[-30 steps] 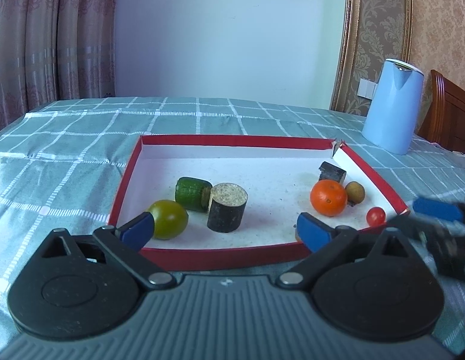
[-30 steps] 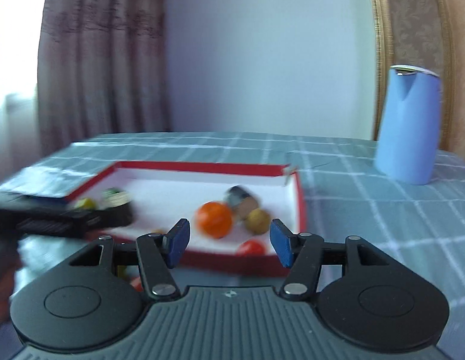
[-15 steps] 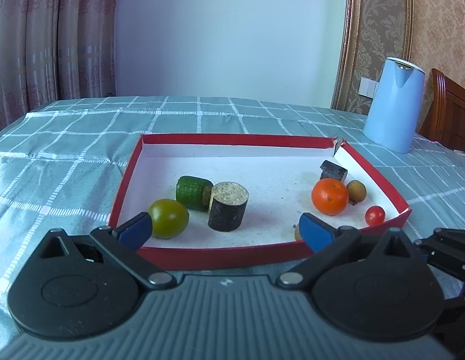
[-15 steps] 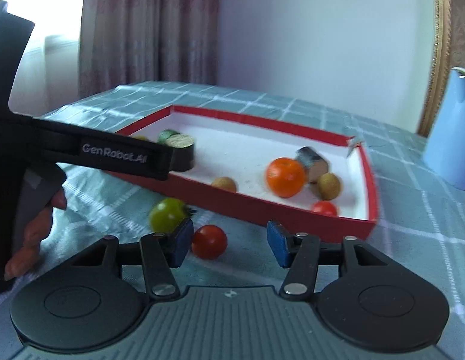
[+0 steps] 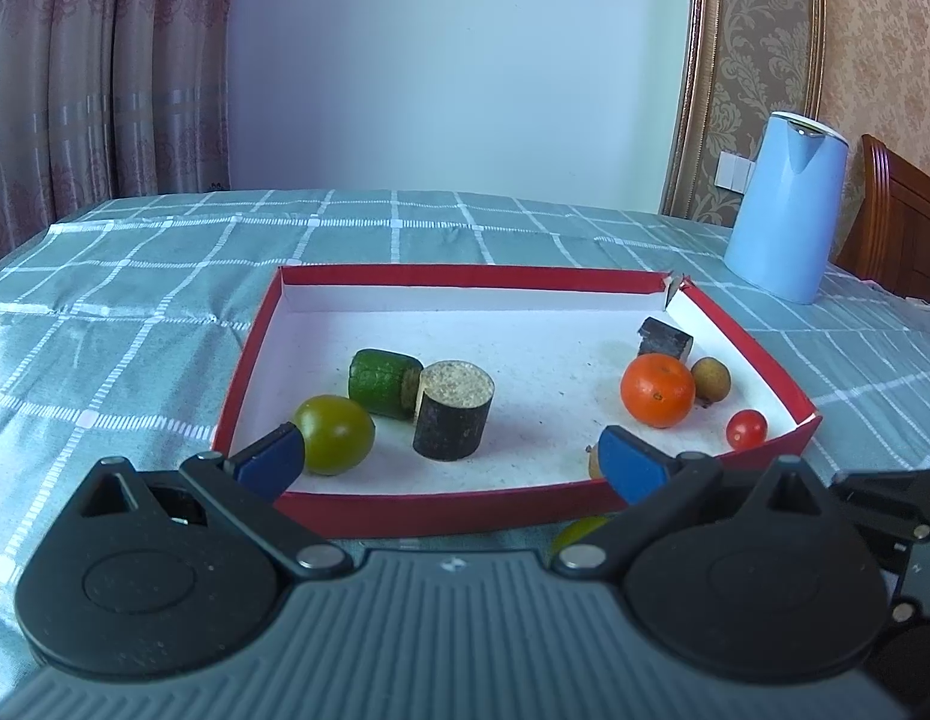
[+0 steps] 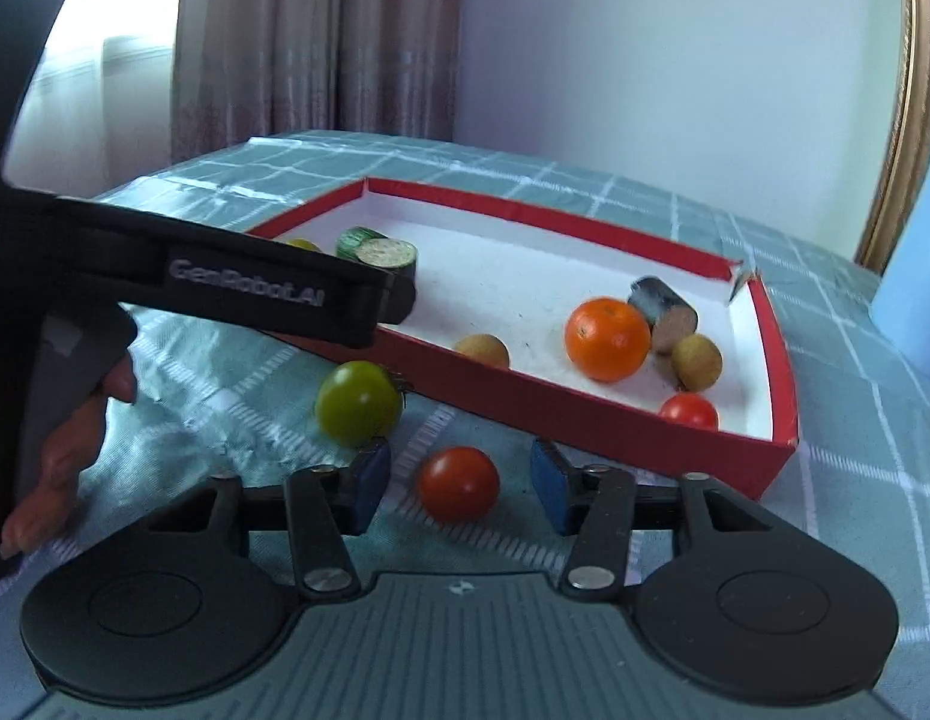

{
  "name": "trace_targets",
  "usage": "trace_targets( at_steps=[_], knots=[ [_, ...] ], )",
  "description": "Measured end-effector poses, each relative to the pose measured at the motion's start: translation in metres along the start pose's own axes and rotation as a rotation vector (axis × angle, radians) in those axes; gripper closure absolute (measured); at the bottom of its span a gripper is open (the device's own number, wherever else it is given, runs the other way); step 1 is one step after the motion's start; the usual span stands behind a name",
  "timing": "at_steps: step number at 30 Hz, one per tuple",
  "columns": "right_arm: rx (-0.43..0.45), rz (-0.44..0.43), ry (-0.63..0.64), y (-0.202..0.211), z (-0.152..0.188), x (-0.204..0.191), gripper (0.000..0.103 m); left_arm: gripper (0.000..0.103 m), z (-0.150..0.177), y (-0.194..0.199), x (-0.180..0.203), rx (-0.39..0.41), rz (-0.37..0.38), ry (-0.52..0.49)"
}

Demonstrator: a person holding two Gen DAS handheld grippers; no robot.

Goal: Organize fruits
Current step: 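Grasp the green tomato with the left tool while the right tool grasps another red cherry tomato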

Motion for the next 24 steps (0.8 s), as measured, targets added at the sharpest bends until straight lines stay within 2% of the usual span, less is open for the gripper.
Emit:
trace_targets(
  at_steps=[1,6,8,10,11,17,24],
  knots=[
    [0.001,-0.005,-0.006,0.0,0.001,0.0,0.076,0.0,0.0,0.0,0.0,0.0,0.0,0.001],
    [0.018,0.06,-0.014,0.009,0.006,0.011,0.076,0.0,0.0,0.001,0.001,0.005,0.001,-0.008],
    [0.028,0.107,-0.028,0.015,0.009,0.022,0.076,0.0,0.002,0.003,0.002,0.004,0.01,-0.012],
    [0.029,0.191,-0.027,0.019,0.014,0.035,0.076,0.0,0.006,0.008,0.004,0.001,0.032,-0.02],
    [0.024,0.201,-0.043,0.02,0.015,0.042,0.076,0.0,0.008,0.012,0.007,0.011,0.034,-0.031],
    [-0.025,0.185,-0.19,0.013,0.029,0.075,0.076,0.0,0.025,0.019,0.033,0.019,0.043,-0.167],
    [-0.023,0.185,-0.187,0.014,0.032,0.075,0.077,0.003,0.035,0.012,0.045,-0.028,0.048,-0.224]
  ],
)
Point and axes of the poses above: each gripper's, at about its wrist camera, not at the fingertips, and y roughly against the way its jaws point, x to its right, z to its underside, the point moved 7 cm from there along -y, roughly the way its jaws point, and after that the axes turned 8 degrees about y, right-handed, at the moved point
